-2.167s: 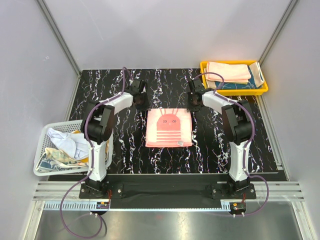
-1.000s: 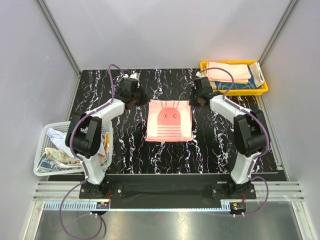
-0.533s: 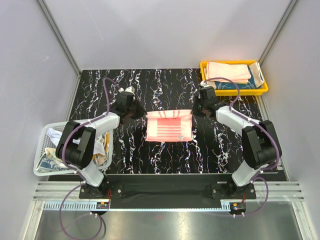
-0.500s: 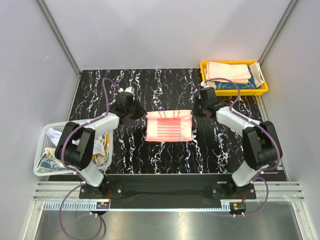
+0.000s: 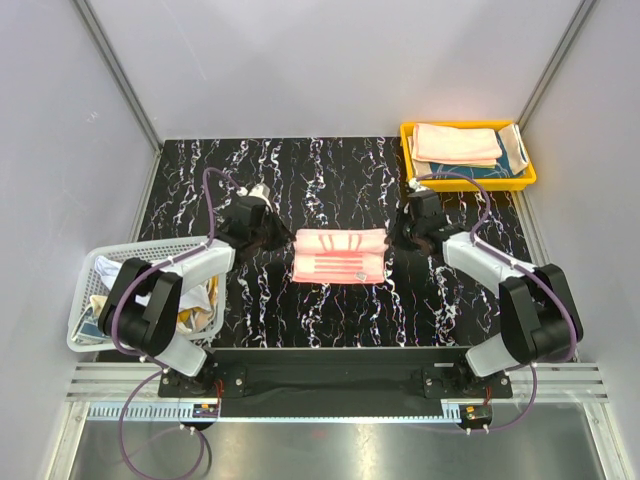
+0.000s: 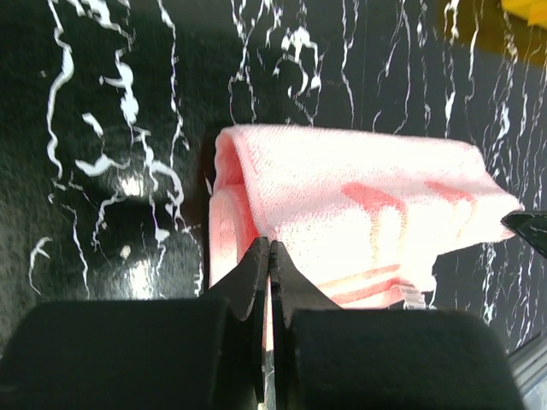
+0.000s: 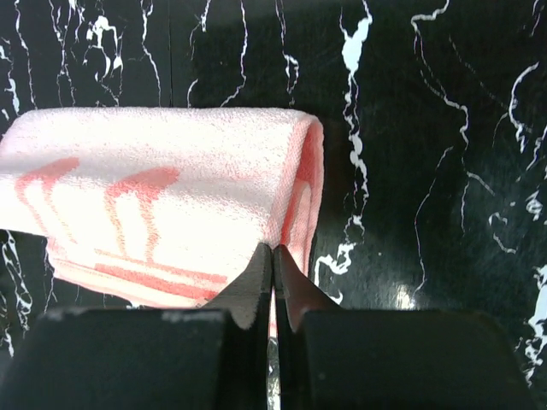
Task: Fold and stack the towels
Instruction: Fold the towel
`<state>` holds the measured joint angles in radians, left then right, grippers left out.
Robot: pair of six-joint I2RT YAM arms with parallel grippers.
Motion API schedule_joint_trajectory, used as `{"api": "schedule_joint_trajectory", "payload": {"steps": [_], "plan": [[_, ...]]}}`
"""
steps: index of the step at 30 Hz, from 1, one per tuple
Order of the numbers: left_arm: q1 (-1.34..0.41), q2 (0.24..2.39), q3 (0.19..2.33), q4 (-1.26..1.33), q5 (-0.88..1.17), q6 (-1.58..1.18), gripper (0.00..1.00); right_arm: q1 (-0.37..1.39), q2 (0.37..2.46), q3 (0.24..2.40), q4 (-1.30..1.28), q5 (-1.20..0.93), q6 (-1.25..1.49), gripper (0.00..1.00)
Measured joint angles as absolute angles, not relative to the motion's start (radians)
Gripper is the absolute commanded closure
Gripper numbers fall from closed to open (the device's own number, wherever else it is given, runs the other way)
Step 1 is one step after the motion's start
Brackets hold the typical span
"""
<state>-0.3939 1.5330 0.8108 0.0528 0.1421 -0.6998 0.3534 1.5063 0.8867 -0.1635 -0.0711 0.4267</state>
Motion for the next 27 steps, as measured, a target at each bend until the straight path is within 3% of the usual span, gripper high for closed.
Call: {"api": "schedule_joint_trajectory", "payload": {"steps": [4, 11, 14, 17, 27], "plan": [[-0.404, 1.530, 0.786, 0.056, 0.145, -0.702, 1.00, 0.353, 1.466, 0.834, -0.142, -0.086, 0.443, 0.93], [-0.419, 1.530, 0.756, 0.055, 0.151, -0.705, 1.00, 0.356, 1.446, 0.752, -0.111, -0.118, 0.470, 0.75], [-0.424, 1.530, 0.751, 0.058, 0.158, -0.703, 0.85, 0.357, 1.441, 0.740, -0.112, -0.118, 0.480, 0.66], [-0.428, 1.526, 0.742, 0.059, 0.163, -0.705, 0.79, 0.357, 1.421, 0.740, -0.113, -0.117, 0.485, 0.64], [-0.431, 1.502, 0.725, 0.054, 0.171, -0.707, 0.78, 0.357, 1.408, 0.748, -0.140, -0.118, 0.510, 0.59]]}}
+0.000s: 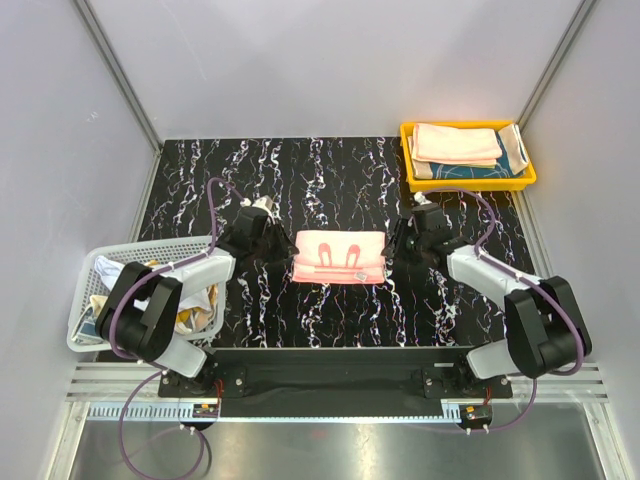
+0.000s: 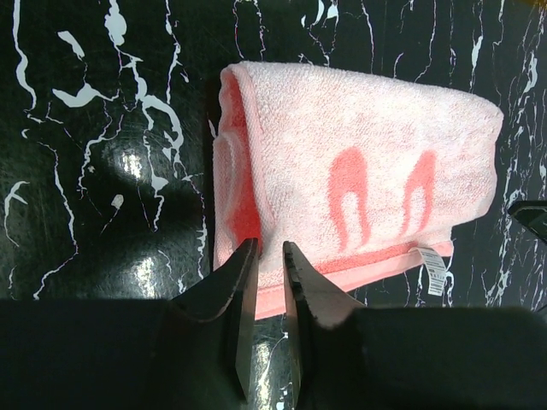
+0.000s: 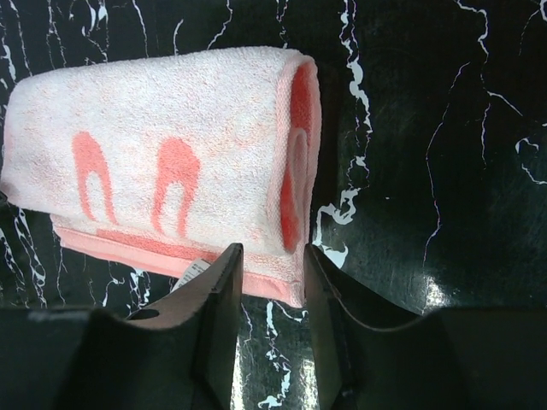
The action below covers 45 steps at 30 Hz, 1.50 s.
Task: Fold and stack the towels
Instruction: Fold the towel
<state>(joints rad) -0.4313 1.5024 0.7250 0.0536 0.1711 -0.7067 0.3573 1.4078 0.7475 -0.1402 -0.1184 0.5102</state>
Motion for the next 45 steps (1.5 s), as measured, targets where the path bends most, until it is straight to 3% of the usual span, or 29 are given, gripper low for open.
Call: {"api": "schedule_joint_trajectory", "payload": {"steps": [7, 14, 20, 27, 28, 35, 45], "plan": [[-0.432, 1.515, 0.726, 0.055, 0.176, -0.707, 0.77, 0.361, 1.473, 0.757, -0.140, -0.123, 0.521, 0.59], [-0.432, 1.529, 0.751, 0.043, 0.177, -0.704, 0.64, 0.361, 1.506, 0.790, -0.138, -0.123, 0.525, 0.60], [-0.432, 1.551, 0.802, 0.036, 0.177, -0.699, 0.63, 0.361, 1.526, 0.825, -0.135, -0.123, 0.528, 0.60], [-0.432, 1.610, 0.838, 0.002, 0.177, -0.694, 0.70, 0.361, 1.548, 0.833, -0.134, -0.125, 0.530, 0.65], [-0.432, 1.613, 0.838, -0.006, 0.177, -0.693, 0.76, 0.361, 1.548, 0.832, -0.134, -0.125, 0.530, 0.65], [-0.432, 1.616, 0.838, -0.020, 0.178, -0.690, 0.88, 0.362, 1.548, 0.832, -0.135, -0.127, 0.533, 0.73], [-0.432, 1.616, 0.838, -0.061, 0.179, -0.682, 0.87, 0.363, 1.546, 0.816, -0.133, -0.152, 0.532, 0.71]]}}
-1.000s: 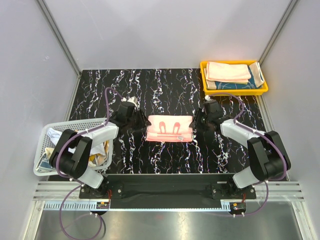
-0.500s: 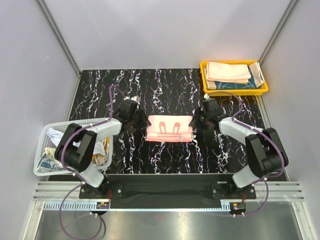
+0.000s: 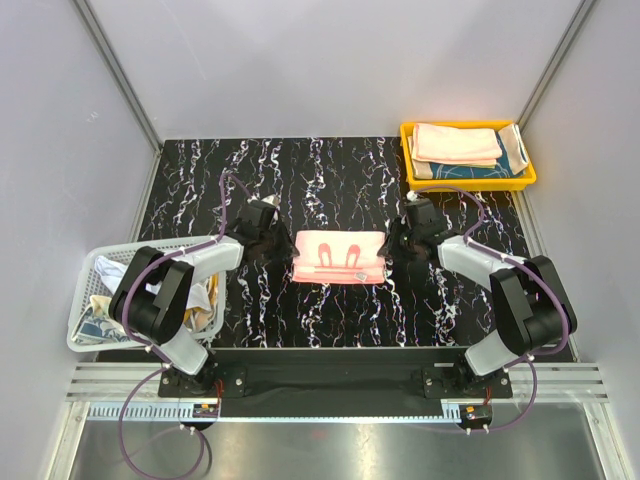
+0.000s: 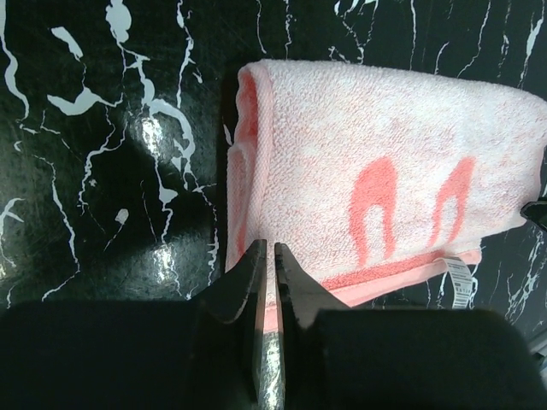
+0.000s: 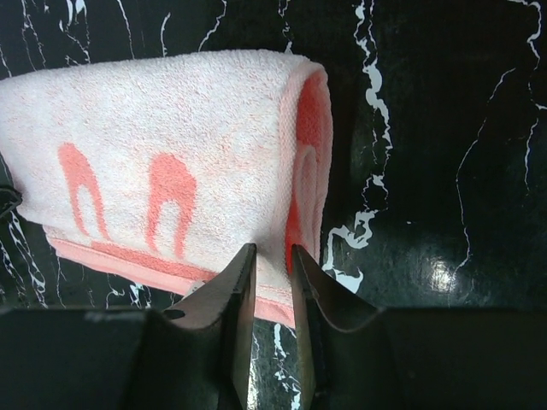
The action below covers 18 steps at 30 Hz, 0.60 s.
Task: Fold and stack the towels
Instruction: Fold the towel
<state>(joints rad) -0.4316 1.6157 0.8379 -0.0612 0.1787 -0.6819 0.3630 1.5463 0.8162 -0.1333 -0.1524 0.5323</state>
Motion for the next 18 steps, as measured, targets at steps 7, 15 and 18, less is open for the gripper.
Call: {"api": "schedule_joint_trajectory", "payload": {"steps": [7, 15, 18], "plan": [[-0.432, 1.616, 0.838, -0.078, 0.179, -0.678, 0.78, 0.363, 1.546, 0.800, -0.133, -0.162, 0.532, 0.70], [-0.432, 1.616, 0.838, -0.113, 0.175, -0.673, 0.77, 0.364, 1.546, 0.764, -0.131, -0.169, 0.532, 0.78], [-0.432, 1.616, 0.838, -0.128, 0.172, -0.672, 0.75, 0.364, 1.546, 0.758, -0.131, -0.169, 0.532, 0.79]]}}
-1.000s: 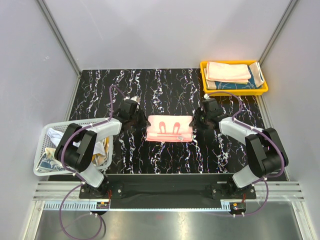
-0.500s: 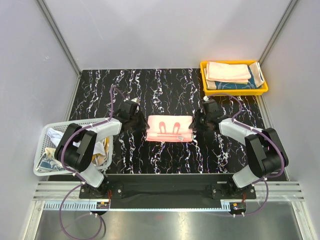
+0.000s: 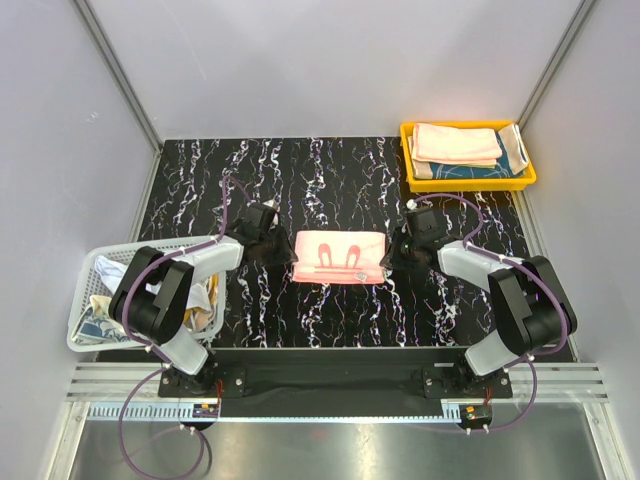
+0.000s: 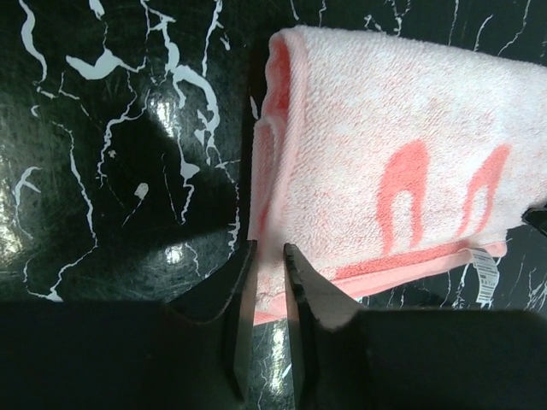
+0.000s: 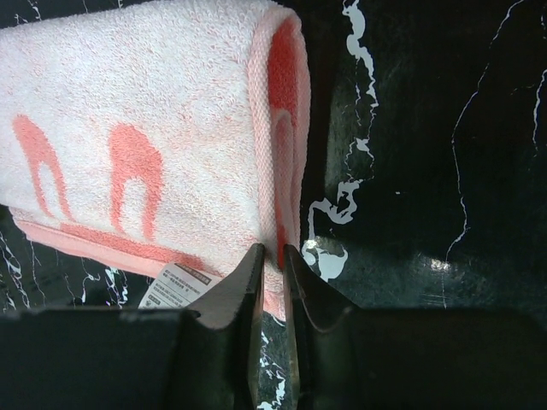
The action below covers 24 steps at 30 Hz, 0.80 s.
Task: Fold and stack the towels
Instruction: Fold the towel
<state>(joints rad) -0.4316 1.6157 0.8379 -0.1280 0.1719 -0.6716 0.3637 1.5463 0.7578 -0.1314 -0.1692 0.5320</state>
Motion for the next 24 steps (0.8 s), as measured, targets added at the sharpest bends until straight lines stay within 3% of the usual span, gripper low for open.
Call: {"api": "schedule_joint_trajectory", "payload": {"steps": [8, 15, 21, 24], "plan": [[-0.432, 1.616, 0.843, -0.172, 0.155, -0.661, 0.70, 0.364, 1.544, 0.758, -0.131, -0.169, 0.532, 0.79], [-0.432, 1.617, 0.847, -0.171, 0.160, -0.661, 0.70, 0.364, 1.544, 0.758, -0.131, -0.169, 0.532, 0.72], [-0.434, 1.620, 0.852, -0.163, 0.165, -0.664, 0.76, 0.364, 1.544, 0.757, -0.131, -0.170, 0.533, 0.76], [-0.436, 1.624, 0.855, -0.163, 0.171, -0.665, 0.85, 0.364, 1.544, 0.757, -0.131, -0.170, 0.534, 0.78]]}}
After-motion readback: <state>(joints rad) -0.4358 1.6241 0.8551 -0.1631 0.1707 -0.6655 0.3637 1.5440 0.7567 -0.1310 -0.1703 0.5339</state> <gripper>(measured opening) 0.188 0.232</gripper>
